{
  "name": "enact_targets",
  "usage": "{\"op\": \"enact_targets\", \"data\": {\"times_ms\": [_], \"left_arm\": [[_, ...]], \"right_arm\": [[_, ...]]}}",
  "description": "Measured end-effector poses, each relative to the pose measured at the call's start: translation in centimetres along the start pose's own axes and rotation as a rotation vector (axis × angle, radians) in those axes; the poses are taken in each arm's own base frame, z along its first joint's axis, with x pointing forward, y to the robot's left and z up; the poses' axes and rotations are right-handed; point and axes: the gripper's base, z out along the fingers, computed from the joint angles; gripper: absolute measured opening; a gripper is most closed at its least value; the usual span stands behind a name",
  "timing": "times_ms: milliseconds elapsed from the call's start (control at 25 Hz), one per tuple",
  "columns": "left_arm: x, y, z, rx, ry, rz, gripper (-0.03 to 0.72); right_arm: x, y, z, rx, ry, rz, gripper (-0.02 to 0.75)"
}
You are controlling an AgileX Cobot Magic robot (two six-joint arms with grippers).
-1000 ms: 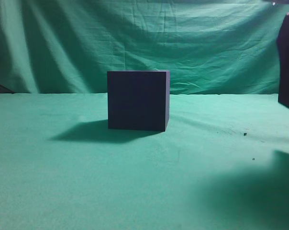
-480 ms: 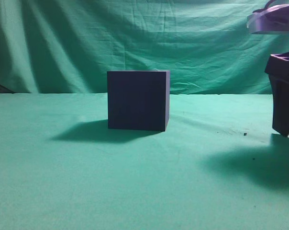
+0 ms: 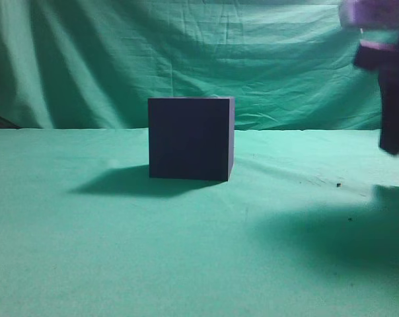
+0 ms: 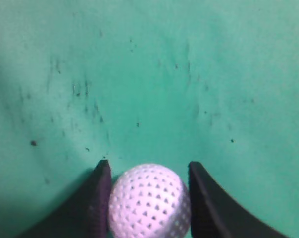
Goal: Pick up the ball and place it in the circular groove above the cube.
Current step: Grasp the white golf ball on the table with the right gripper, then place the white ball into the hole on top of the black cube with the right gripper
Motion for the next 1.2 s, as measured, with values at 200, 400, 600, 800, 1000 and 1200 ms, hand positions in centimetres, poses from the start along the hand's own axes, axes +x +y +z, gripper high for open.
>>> {"op": "enact_targets", "data": {"times_ms": [200, 400, 600, 800, 1000, 1200], "left_arm": [[0.0, 0.0, 0.0, 0.0, 0.0, 0.0, 0.0], [0.0, 0.0, 0.0, 0.0, 0.0, 0.0, 0.0], [0.0, 0.0, 0.0, 0.0, 0.0, 0.0, 0.0], [0.0, 0.0, 0.0, 0.0, 0.0, 0.0, 0.0], [0.0, 0.0, 0.0, 0.0, 0.0, 0.0, 0.0], [0.0, 0.0, 0.0, 0.0, 0.0, 0.0, 0.0]], "right_arm": [[-3.5, 0.7, -5.4, -0.076, -0.133, 0.051, 0.308], [-6.3, 3.5, -9.9, -0.257, -0.316, -0.034, 0.308], [-6.6, 8.9, -10.5, -0.328, -0.408, -0.261, 0.308], [-7.3, 12.3, -8.4, -0.36, -0.373, -0.346, 0.308], [-8.7, 13.2, -6.1, -0.343, -0.348, -0.385, 0.308], [-9.8, 13.2, -4.3, -0.283, -0.36, -0.449, 0.308]]}}
